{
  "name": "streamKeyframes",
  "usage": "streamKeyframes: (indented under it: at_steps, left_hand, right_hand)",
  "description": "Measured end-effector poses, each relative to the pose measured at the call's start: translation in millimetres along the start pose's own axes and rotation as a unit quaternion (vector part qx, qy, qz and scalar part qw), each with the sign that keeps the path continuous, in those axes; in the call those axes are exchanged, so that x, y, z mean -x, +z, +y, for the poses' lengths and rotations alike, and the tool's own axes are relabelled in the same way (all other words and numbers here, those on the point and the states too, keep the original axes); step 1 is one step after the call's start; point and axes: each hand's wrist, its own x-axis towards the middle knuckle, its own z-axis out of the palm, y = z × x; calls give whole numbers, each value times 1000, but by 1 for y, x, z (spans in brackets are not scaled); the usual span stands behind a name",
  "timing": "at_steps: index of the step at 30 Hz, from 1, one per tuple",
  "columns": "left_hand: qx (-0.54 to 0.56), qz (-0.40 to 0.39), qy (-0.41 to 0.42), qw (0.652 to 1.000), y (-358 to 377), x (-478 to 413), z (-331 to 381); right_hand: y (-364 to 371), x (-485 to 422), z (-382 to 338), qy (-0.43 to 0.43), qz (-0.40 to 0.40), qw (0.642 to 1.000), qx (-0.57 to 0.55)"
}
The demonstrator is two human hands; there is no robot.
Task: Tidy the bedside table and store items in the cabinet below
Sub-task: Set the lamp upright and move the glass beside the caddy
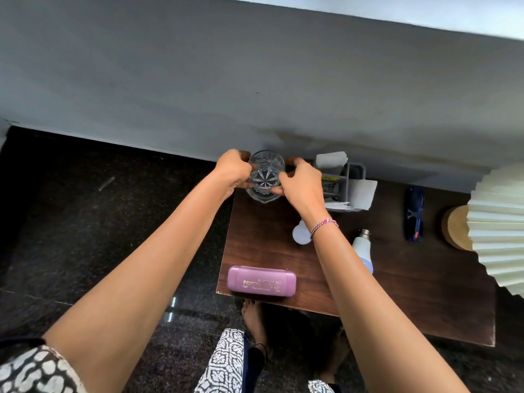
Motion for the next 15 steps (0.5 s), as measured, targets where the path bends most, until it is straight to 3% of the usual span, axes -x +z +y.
streamKeyframes:
  at_steps: [6,15]
  left_hand:
    - [-75,102,63,990,-6,18,-22]
    - [30,129,23,991,24,76,-76]
  right_hand:
    - [-6,15,0,-12,38,999,-15]
    - [-37,67,29,-11,91,994,-57]
